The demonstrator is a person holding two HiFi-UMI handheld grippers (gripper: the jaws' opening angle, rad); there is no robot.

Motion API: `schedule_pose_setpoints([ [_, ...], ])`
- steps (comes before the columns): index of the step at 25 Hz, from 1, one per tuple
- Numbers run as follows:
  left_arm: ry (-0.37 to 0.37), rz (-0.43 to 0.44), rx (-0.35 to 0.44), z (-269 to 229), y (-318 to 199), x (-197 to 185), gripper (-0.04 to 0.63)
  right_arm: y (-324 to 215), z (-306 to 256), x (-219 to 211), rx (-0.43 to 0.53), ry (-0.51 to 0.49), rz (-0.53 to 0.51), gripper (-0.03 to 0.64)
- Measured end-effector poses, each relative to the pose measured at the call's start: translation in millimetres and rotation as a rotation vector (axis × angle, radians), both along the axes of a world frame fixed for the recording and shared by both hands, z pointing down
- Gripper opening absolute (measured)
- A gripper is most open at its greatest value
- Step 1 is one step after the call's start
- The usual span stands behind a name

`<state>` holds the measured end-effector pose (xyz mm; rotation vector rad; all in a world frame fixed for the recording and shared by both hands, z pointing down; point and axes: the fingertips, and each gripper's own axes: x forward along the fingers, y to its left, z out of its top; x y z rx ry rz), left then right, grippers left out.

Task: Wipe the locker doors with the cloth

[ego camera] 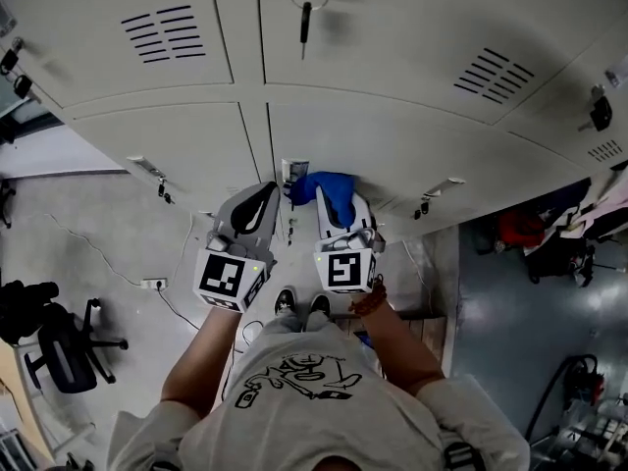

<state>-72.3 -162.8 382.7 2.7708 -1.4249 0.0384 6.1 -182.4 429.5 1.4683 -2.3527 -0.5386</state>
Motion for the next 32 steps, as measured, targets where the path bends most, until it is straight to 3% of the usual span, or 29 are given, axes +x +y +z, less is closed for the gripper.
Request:
schedule_pose_setpoints([
  [17,-0.023,-0.049,-0.123,66.2,9.8,-24.8,0.003,-6.8,98.7,-37.5,-0.128,0.009,-0.086,0.023],
  [22,-0.031,-0.060,-0.157,82.7,9.4,-25.4,0.003,-6.3,138.0,-46.8,-0.183,0.061,-0.126,0.023],
  [27,-0.039,-0.039,-0.175,94.3,8.2,-12.4,0.002,-6.7,181.7,-33.6,-0.267,0.103,-0.118,0.023],
  [32,-0.027,-0.020,-0.160,87.6,7.1,0.1,0.003,-6.0,164.3,-13.7,-0.301,0.094,-0.100,0.023],
])
